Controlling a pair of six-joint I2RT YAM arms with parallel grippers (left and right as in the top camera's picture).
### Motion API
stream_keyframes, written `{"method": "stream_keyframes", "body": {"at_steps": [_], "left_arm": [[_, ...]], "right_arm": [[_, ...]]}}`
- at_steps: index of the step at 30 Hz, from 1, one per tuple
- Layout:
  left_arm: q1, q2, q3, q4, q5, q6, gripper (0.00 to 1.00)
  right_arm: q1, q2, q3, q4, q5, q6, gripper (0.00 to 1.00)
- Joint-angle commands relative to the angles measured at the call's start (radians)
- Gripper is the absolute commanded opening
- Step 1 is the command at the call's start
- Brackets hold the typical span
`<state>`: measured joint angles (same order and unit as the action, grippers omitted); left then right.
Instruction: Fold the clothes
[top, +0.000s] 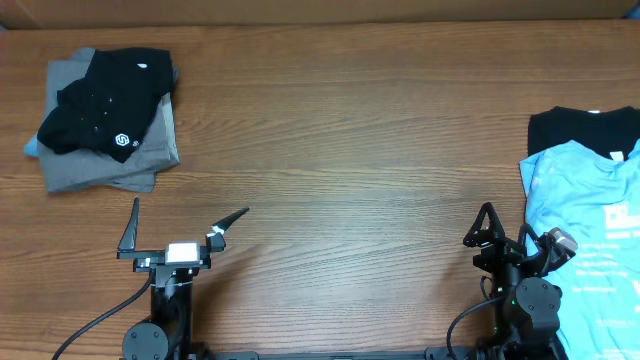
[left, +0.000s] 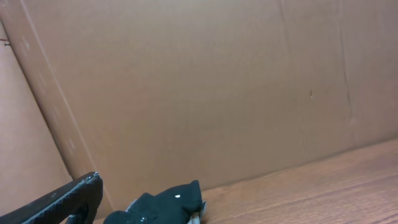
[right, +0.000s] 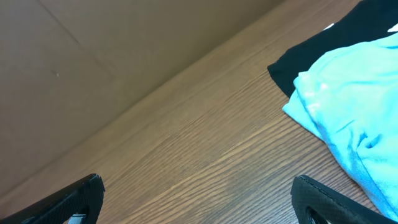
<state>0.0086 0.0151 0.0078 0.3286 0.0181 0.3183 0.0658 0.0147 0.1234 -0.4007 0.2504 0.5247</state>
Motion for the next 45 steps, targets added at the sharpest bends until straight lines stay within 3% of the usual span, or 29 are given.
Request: {"method": "stream_keyframes", "body": {"at_steps": [1,34,45], "left_arm": [[0.004,-0.012,-0.003,-0.012,0.000,0.019,1.00],[0.004,-0.011,-0.003,-0.359,0.001,0.019,1.00],[0.004,-0.011,-0.003,-0.227,-0.006,-0.021,1.00]], "right_arm": [[-0.005,-0.012,-0.005,0.005,-0.001,0.007,1.00],[-0.005,-0.012,-0.005,0.005,-0.001,0.007,1.00],[-0.005,-0.012,-0.005,0.005,-0.001,0.007,1.00]]}}
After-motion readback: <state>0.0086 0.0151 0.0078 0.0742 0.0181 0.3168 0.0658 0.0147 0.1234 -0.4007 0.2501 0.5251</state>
